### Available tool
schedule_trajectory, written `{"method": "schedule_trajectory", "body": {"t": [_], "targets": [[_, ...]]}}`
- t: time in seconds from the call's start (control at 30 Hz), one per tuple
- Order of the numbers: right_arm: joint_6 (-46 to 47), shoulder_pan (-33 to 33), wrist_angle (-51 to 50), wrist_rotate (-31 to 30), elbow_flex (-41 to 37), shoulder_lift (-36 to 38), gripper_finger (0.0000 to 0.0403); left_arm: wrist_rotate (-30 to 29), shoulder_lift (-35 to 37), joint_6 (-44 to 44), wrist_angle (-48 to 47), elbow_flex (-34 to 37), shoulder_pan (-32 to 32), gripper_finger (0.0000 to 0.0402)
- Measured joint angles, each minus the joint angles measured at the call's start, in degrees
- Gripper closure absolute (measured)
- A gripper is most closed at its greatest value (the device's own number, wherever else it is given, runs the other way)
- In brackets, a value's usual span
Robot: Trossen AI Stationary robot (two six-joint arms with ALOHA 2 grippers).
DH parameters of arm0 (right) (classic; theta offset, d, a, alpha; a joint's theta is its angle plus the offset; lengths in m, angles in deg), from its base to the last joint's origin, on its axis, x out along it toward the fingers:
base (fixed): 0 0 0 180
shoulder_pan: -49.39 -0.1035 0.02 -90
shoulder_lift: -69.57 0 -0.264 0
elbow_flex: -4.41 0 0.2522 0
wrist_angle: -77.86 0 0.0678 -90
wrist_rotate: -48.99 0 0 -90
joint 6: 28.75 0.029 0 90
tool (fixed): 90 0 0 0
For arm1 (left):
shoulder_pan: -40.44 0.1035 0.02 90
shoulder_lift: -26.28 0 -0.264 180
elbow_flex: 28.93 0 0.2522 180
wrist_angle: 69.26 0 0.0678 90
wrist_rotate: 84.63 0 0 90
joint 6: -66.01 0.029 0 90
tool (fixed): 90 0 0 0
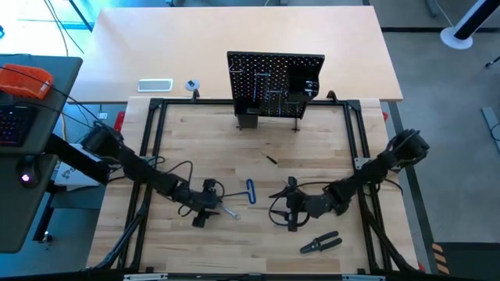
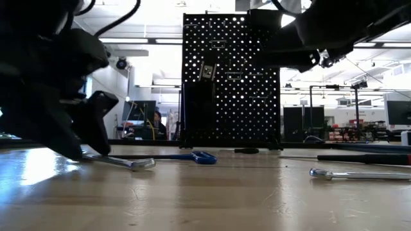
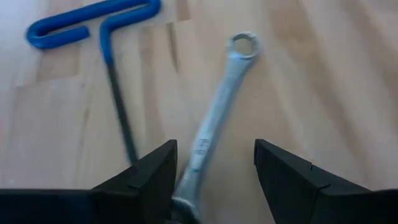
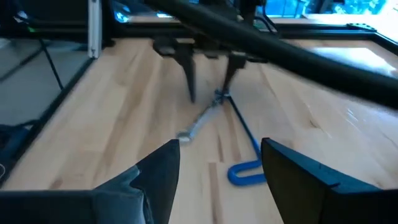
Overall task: Hang tools onto peg board
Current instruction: Hang the left wrench on the pegboard
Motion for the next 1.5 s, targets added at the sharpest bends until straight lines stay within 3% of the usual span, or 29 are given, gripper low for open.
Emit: {"method": "schedule_trajectory", "body": {"t": [0.2, 0.5, 0.6, 0.87, 0.93, 1.5], "targets": [[-0.1, 0.5, 4.0, 1.0, 0.0, -3.0, 0.0183, -4.7, -1.2, 4.1, -2.1, -1.6, -0.6, 0.0197], [0.1, 0.8, 5.3, 1.5, 0.2, -3.6, 0.0183, 0.9, -0.7, 5.3, -8.2, -2.0, 1.5, 0.0210], [-0.3, 0.9, 6.3, 1.4, 0.2, -3.6, 0.0183, 2.0, -0.6, 6.4, -9.9, -2.1, 2.3, 0.0242], [-0.5, 0.9, 7.1, 1.2, 0.2, -3.6, 0.0183, 5.0, -0.6, 10.5, -11.0, -2.0, 3.4, 0.0376], [-0.9, 0.9, 7.1, 1.0, 0.2, -3.6, 0.0183, 4.9, -0.5, 11.1, -10.8, -1.9, 3.4, 0.0392], [-0.1, 0.9, 7.1, 0.8, 0.2, -3.6, 0.0183, 4.6, 2.5, 12.4, -7.3, -1.4, 3.5, 0.0401]]}}
